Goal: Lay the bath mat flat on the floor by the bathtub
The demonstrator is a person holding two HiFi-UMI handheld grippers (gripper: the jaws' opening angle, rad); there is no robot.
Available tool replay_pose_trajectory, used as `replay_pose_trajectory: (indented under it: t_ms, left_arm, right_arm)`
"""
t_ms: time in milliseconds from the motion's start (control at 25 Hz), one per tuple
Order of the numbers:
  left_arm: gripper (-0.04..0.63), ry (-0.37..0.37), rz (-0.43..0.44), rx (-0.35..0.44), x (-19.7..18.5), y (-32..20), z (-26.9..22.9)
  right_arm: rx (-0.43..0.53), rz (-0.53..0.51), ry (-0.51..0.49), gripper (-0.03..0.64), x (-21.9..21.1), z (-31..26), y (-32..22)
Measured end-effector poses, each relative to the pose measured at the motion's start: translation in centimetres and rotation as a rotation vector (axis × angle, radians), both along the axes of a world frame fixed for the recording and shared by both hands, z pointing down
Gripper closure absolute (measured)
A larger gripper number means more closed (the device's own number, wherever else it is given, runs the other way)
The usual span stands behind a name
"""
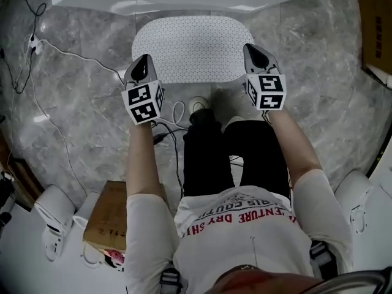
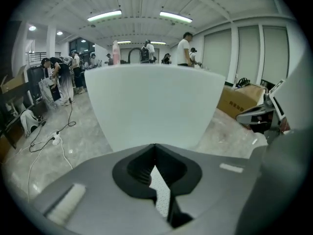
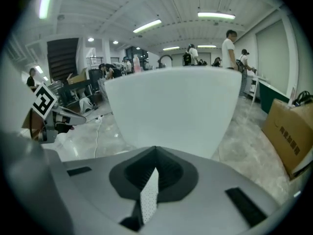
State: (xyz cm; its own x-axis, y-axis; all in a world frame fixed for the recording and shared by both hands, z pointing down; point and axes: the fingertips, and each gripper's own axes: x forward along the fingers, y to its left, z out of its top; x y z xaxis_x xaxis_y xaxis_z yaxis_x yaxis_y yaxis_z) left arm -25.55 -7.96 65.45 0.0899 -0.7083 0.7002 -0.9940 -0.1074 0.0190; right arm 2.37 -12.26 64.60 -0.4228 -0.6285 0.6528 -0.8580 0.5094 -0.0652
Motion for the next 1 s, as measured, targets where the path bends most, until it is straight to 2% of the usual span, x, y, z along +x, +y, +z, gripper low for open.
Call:
replay_pose_trajectory:
  t_ms: [240,600,760,1000]
  left_arm:
    - [0.583,0.083,0.014,0.117,2.5,-0.1,-18.4]
    - [0.583,0.154,0.148,0.317,5.5,-1.1,-41.5]
    - [0.583,0.172,0.202,0.426,6.5,-0.5,-49.9]
    - [0.583,0.132,0.255,0.564,6.4,1.1,-59.6]
  right_arm:
    - [0.099,-0.034,-0.059,0.607,-0.5,-17.8,0.5]
    - [0.243,-0.029,-0.157,0.607,-0.7,-39.2,0.6]
    - [0.298,0.015,-0.175,0.607,-0.2,-46.8,0.8]
    - [0.44,0.019,-0.22,0.607,-0.4,-56.3,2.2]
